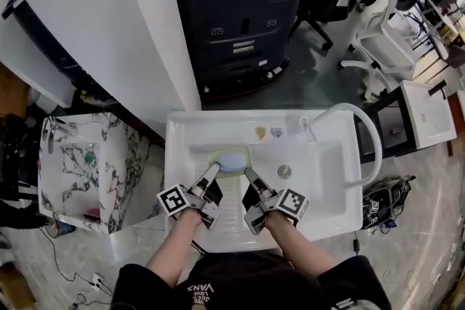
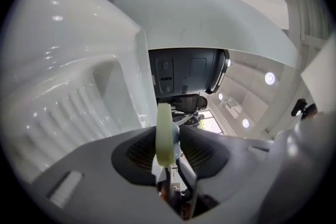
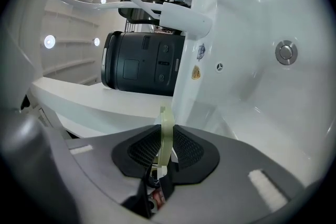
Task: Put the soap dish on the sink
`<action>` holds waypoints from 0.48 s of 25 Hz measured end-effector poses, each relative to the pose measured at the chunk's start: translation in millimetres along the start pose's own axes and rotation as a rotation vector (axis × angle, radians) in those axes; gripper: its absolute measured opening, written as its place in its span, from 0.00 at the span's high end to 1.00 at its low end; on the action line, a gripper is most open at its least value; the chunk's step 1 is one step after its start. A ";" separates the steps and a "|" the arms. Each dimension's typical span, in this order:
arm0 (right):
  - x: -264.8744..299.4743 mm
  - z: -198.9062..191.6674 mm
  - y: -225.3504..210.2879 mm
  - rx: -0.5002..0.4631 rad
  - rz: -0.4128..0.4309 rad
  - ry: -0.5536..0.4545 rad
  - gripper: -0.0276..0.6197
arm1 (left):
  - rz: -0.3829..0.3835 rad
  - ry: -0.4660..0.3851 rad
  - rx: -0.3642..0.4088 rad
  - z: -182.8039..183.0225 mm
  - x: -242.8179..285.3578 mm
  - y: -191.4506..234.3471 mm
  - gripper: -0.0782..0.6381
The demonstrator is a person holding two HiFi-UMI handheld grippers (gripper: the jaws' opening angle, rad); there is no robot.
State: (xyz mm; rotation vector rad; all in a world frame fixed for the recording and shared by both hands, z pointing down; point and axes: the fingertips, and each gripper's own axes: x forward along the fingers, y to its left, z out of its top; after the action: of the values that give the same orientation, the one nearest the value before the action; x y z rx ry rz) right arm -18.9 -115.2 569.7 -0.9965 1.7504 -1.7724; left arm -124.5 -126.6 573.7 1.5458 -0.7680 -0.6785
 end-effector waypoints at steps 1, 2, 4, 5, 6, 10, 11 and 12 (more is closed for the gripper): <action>3.0 1.8 -2.1 0.002 0.001 -0.008 0.85 | -0.001 0.007 0.001 2.9 3.6 1.7 0.69; 5.9 3.9 -4.0 0.001 0.003 -0.017 0.85 | -0.002 0.013 0.004 5.5 7.0 3.7 0.69; 11.2 8.0 -7.5 -0.005 -0.002 -0.033 0.85 | -0.006 0.025 0.008 10.0 13.9 8.0 0.69; 13.0 9.8 -10.1 -0.007 -0.015 -0.040 0.85 | -0.008 0.031 0.006 11.8 17.0 10.2 0.69; 15.0 11.0 -12.9 -0.007 -0.025 -0.046 0.85 | -0.009 0.036 0.003 13.5 19.8 12.5 0.69; 27.0 13.5 -19.3 0.009 -0.008 -0.064 0.85 | -0.002 0.046 -0.017 19.3 26.8 24.3 0.69; 29.1 14.4 -21.7 0.011 -0.011 -0.067 0.85 | 0.001 0.046 -0.021 20.4 28.3 27.5 0.69; 30.6 15.3 -24.3 0.011 -0.016 -0.071 0.85 | 0.004 0.046 -0.024 21.1 29.8 30.4 0.69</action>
State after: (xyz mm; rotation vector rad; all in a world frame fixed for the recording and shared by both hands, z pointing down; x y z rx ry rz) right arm -22.7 -146.1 598.0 -1.0582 1.6920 -1.7331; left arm -125.8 -164.8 601.8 1.5326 -0.7258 -0.6457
